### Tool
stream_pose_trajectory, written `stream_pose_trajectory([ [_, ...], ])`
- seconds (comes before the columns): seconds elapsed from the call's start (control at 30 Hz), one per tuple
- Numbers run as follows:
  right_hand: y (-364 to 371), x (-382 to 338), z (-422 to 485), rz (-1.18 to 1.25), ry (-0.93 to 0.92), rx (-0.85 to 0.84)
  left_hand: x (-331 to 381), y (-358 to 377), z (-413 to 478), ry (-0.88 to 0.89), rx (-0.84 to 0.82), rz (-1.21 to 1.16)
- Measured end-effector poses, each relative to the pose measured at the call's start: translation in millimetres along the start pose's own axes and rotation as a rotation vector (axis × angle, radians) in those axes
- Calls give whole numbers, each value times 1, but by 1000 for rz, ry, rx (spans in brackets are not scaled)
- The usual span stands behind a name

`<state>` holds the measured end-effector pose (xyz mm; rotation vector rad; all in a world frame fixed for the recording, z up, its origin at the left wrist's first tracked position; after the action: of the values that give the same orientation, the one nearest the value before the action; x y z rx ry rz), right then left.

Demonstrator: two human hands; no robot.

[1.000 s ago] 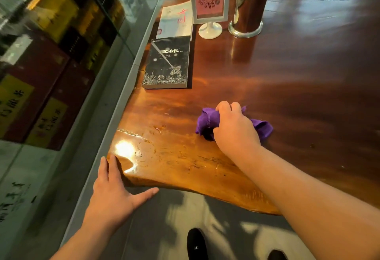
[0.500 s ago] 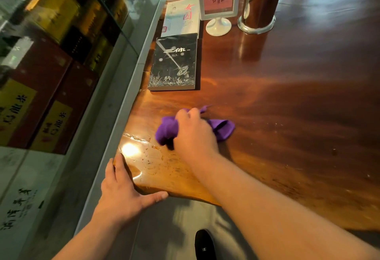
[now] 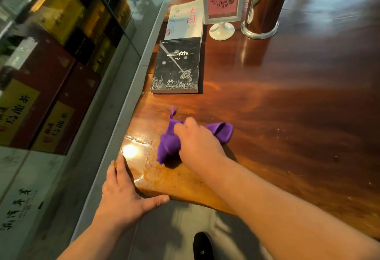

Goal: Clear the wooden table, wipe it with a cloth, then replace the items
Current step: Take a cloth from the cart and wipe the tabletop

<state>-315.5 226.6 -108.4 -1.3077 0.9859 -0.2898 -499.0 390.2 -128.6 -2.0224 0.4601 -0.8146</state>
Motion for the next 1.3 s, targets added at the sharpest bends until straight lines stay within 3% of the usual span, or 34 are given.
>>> stream_pose_trajectory([
  [0.1,5,-22,27,-16,3,10,0,2,3,11,10,4],
  [0.23,23,-59,15,-10,-145,0,5,0,6,88,1,38],
  [0.3,27,-63,-5,3,-235,-70,6,0,2,124,0,55],
  [0.4,25,-45,-35,48,-334,-196,5,0,-4,36,-22,20],
  [0.57,4,13,-12,-17,-157,-135,2,1,-2,16,-8,-22],
  [0.7,10,-14,27,-53,-56,-7,-4,4,-2,7,5,-9],
  [0.83,34,-63,-1,-3,-264,-51,-6,4,1,76,-16,23],
  [0.97,29,-44,-47,47,-357,-221,-7,2,1,23,-67,52],
  [1.03,19,-20,-49,24,-315,-219,-5,3,1,-7,-31,9],
  [1.17,-3,15,-10,-19,-63,-121,-5,5,0,-7,8,-6],
  [1.3,0,4,22,-85,51,-64,-7,6,0,-8,21,13],
])
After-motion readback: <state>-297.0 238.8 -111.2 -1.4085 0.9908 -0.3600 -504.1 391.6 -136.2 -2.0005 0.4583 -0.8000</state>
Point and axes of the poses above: each hand's wrist, its own z-axis towards the middle knuckle, its own y-axis out of the palm, x = y × z, the point moved 1 cm from there along z, towards the middle knuckle, and after that the axes turned 7 degrees about -z, right-handed, at the moved point
